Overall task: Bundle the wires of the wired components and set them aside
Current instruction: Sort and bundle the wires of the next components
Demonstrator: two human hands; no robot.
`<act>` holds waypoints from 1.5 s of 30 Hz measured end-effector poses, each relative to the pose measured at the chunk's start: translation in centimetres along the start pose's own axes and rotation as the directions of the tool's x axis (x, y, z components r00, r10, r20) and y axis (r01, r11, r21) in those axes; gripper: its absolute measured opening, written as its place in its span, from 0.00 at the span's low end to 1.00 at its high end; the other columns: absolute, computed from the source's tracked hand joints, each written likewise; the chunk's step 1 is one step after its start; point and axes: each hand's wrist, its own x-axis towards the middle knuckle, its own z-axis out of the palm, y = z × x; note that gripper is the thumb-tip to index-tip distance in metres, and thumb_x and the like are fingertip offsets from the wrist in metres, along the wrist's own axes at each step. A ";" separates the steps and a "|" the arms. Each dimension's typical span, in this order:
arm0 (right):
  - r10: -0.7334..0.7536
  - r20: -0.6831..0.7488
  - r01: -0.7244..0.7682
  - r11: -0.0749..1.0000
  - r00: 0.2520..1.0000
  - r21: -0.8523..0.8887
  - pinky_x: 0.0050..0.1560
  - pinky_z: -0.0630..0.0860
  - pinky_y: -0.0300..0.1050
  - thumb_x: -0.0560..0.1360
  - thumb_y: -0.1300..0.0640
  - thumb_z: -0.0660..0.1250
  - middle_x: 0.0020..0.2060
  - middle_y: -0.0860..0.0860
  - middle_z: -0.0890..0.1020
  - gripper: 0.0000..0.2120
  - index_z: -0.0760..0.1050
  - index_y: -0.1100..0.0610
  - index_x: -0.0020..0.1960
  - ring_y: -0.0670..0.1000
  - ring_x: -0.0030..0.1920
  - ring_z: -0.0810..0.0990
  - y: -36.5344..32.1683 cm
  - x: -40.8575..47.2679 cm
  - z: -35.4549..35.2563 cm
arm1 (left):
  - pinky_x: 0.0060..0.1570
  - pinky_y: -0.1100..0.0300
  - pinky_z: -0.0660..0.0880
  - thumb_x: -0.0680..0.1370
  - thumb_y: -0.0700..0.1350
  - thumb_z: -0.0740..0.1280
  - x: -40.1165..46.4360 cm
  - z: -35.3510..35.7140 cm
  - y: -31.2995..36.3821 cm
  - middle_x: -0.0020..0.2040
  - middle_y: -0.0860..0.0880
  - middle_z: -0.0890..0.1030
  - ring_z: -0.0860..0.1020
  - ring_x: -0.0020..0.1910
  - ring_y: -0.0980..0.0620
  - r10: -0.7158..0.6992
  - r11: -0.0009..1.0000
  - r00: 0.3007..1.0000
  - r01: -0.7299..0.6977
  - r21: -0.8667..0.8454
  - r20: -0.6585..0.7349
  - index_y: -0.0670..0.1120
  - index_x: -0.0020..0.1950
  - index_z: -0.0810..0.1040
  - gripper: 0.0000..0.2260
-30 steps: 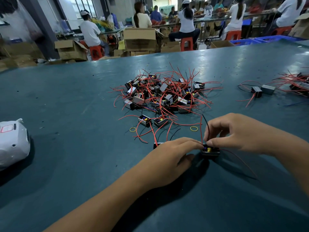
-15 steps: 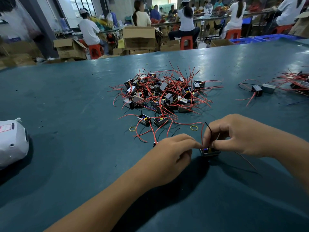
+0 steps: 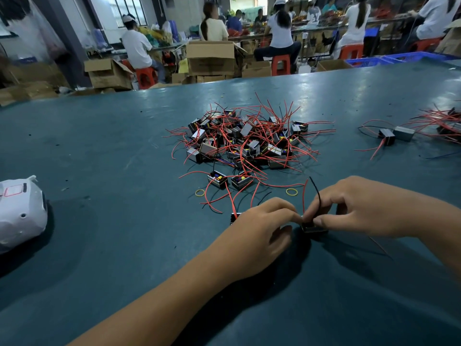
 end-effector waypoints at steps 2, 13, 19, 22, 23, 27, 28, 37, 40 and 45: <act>0.009 0.002 -0.009 1.000 1.000 0.002 0.42 0.69 0.24 0.76 0.53 0.71 0.39 0.32 0.83 0.07 0.84 0.43 0.50 0.32 0.41 0.79 0.1 0.0 -0.1 | 0.55 0.62 0.73 0.78 0.37 0.65 0.0 0.1 -0.1 0.62 0.52 0.77 0.77 0.57 0.54 -0.006 1.000 1.000 0.006 0.000 0.001 0.45 0.62 0.80 0.13; -0.072 0.022 0.073 0.995 0.997 -0.065 0.48 0.69 0.26 0.77 0.51 0.69 0.46 0.35 0.81 0.05 0.83 0.45 0.50 0.37 0.48 0.79 0.2 0.2 0.2 | 0.51 0.68 0.70 0.78 0.37 0.63 0.2 0.2 0.2 0.65 0.50 0.74 0.76 0.59 0.52 0.022 0.999 0.996 -0.019 0.034 -0.081 0.46 0.71 0.74 0.21; -0.042 0.057 0.045 0.998 0.997 -0.049 0.50 0.72 0.30 0.78 0.51 0.67 0.46 0.36 0.81 0.07 0.83 0.44 0.52 0.38 0.49 0.79 0.2 0.0 0.1 | 0.56 0.51 0.75 0.80 0.40 0.64 0.5 0.7 -0.7 0.69 0.52 0.70 0.76 0.53 0.50 -0.094 0.993 0.993 0.098 0.059 -0.070 0.47 0.76 0.69 0.23; 0.001 0.022 0.000 0.998 1.000 -0.069 0.47 0.71 0.29 0.78 0.49 0.66 0.42 0.36 0.82 0.07 0.83 0.44 0.50 0.36 0.46 0.79 0.3 0.1 0.1 | 0.59 0.52 0.75 0.80 0.39 0.64 0.5 0.6 -0.5 0.71 0.51 0.69 0.76 0.57 0.50 -0.060 0.995 0.996 0.065 0.075 -0.068 0.46 0.76 0.69 0.23; 0.011 -0.007 -0.011 0.998 1.000 -0.063 0.46 0.71 0.31 0.77 0.47 0.66 0.41 0.37 0.82 0.07 0.83 0.44 0.48 0.37 0.45 0.79 0.3 0.2 0.1 | 0.61 0.52 0.74 0.79 0.38 0.64 0.5 0.6 -0.4 0.71 0.50 0.70 0.76 0.61 0.49 -0.029 0.996 0.998 0.034 0.084 -0.064 0.45 0.75 0.69 0.23; -0.005 -0.232 0.021 0.998 0.973 0.067 0.37 0.72 0.35 0.76 0.48 0.68 0.35 0.44 0.82 0.06 0.82 0.47 0.43 0.40 0.34 0.77 0.2 0.6 0.5 | 0.60 0.59 0.74 0.79 0.36 0.63 0.5 0.2 -0.2 0.71 0.49 0.71 0.74 0.62 0.51 0.014 0.997 0.998 -0.009 0.078 -0.068 0.44 0.75 0.69 0.24; -0.001 -0.273 0.024 0.996 0.962 0.083 0.35 0.71 0.36 0.76 0.48 0.69 0.33 0.45 0.81 0.07 0.82 0.48 0.42 0.41 0.31 0.75 0.2 0.8 0.6 | 0.57 0.62 0.73 0.79 0.36 0.63 0.5 0.1 -0.2 0.70 0.50 0.71 0.75 0.59 0.52 0.003 0.997 0.997 0.002 0.073 -0.077 0.45 0.75 0.69 0.24; -0.056 -0.214 0.117 0.953 0.975 0.280 0.44 0.78 0.41 0.74 0.46 0.69 0.39 0.46 0.85 0.04 0.82 0.45 0.45 0.46 0.39 0.83 -0.1 0.5 0.3 | 0.57 0.64 0.70 0.80 0.40 0.65 0.5 0.4 -0.8 0.68 0.50 0.72 0.75 0.52 0.52 -0.075 0.996 0.996 0.077 0.054 -0.040 0.45 0.75 0.70 0.22; -0.133 -0.137 0.170 0.937 0.982 0.307 0.49 0.80 0.50 0.75 0.49 0.71 0.44 0.47 0.85 0.05 0.83 0.49 0.46 0.50 0.43 0.83 -0.6 0.6 0.9 | 0.62 0.64 0.70 0.79 0.38 0.65 0.6 0.1 -1.1 0.68 0.49 0.73 0.75 0.60 0.52 -0.055 0.998 0.998 0.055 0.022 -0.028 0.46 0.74 0.71 0.22; -0.272 -0.105 0.290 0.927 0.957 0.238 0.50 0.75 0.40 0.77 0.58 0.71 0.44 0.47 0.83 0.04 0.81 0.55 0.43 0.49 0.47 0.81 -1.1 1.1 2.2 | 0.66 0.58 0.70 0.77 0.34 0.66 0.7 -0.3 -1.2 0.71 0.48 0.74 0.73 0.68 0.51 -0.044 0.997 0.999 0.041 -0.069 -0.032 0.43 0.73 0.73 0.24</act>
